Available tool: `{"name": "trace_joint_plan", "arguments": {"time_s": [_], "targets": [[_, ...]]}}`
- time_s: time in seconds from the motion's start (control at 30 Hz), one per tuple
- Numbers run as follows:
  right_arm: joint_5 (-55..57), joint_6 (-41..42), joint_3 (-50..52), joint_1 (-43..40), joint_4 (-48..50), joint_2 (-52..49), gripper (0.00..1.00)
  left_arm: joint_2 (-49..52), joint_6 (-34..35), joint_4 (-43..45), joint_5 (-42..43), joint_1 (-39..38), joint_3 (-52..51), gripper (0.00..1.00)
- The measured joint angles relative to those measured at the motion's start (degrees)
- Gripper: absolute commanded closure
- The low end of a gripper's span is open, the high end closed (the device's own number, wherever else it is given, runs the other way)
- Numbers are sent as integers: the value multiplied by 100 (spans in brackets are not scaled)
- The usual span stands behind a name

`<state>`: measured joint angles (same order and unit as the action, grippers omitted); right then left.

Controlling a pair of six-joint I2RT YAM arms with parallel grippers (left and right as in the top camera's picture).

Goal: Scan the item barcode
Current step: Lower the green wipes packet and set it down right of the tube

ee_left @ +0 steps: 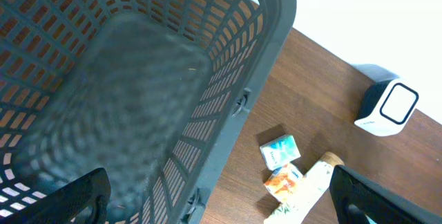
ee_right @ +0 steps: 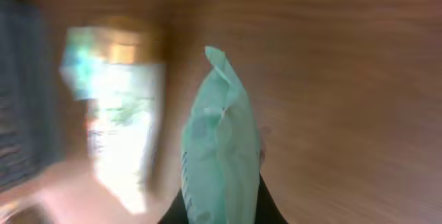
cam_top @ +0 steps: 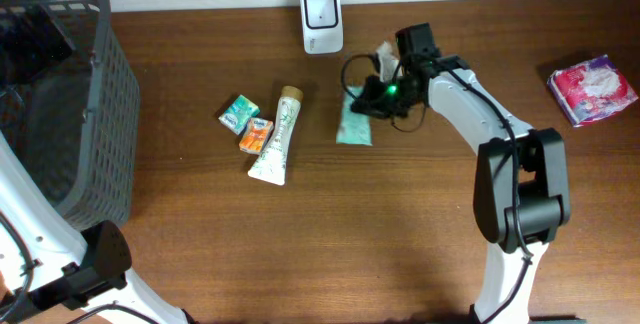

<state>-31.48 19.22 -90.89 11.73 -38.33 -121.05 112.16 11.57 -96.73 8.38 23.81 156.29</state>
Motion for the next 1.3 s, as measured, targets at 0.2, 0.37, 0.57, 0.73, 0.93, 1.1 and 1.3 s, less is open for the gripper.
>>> {"name": "trace_joint_plan", "arguments": {"time_s": [0.2, 0.37, 0.57, 0.73, 0.93, 1.1, 1.3], "targets": [[3547, 9, -1233, 129, -2610, 70, 96, 0, 0, 2, 2, 0, 0, 1], [5237, 37, -1040, 564, -2977, 87, 88, 0, 0, 4, 2, 0, 0, 1], [5016, 175, -883, 863, -2785, -151, 41, 0, 0, 4, 2, 0, 0, 1], [4197, 177, -879, 1368, -2371, -153, 41, 0, 0, 4, 0, 0, 0, 1], [3442, 177, -1102, 1558, -2439, -190, 41, 0, 0, 4, 2, 0, 0, 1], [4214, 31, -2465, 892, -3794, -245, 35, 0, 0, 7, 0, 0, 0, 1], [3407, -990, -2238, -577, -4124, -245, 47, 0, 0, 7, 0, 0, 0, 1]]}}
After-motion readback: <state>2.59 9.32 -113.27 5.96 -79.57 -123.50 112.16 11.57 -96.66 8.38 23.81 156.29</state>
